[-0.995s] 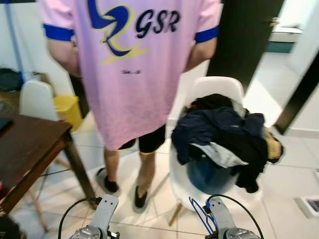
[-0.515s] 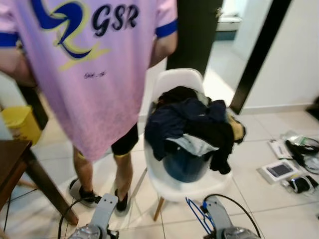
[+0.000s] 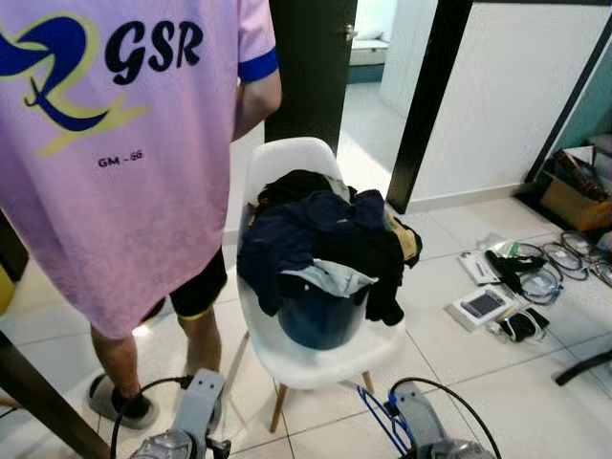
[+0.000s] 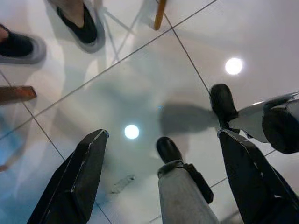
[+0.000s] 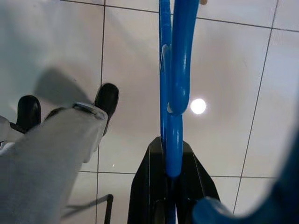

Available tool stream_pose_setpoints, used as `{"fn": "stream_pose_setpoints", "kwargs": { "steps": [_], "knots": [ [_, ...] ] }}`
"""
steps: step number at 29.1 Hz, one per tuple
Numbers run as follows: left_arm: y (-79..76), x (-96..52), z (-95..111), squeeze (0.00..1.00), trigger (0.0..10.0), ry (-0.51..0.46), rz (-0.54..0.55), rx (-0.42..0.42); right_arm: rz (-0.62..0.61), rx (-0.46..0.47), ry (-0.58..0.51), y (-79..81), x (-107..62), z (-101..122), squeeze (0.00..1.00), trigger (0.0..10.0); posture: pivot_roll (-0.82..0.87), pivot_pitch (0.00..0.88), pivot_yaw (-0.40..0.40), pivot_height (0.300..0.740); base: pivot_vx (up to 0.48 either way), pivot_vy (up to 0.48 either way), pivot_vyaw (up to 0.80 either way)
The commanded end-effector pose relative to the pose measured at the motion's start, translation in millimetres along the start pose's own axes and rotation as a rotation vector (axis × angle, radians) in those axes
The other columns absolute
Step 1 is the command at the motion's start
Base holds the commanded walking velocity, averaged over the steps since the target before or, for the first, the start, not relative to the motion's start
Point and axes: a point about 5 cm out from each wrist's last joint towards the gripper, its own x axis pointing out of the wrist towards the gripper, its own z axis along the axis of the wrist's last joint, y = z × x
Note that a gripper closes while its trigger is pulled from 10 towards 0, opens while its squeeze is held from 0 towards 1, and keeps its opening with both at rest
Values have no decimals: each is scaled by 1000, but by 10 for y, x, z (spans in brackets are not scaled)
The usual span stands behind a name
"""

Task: Hang hanger

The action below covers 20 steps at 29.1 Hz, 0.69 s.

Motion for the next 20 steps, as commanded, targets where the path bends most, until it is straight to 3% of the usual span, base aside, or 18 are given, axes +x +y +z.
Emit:
{"fn": "stream_pose_setpoints", "kwargs": {
  "steps": [1, 20],
  "knots": [
    [-29, 2, -64, 0, 10000, 23, -9, -24, -3, -4, -19, -19, -7, 56, 0, 10000, 24, 0, -4, 740, 0, -461, 0],
    [-30, 1, -65, 0, 10000, 21, -16, -32, -4, -19, -17, -20, -8, 61, 0, 10000, 24, 0, -5, 740, 0, -467, 0]
  ]
}}
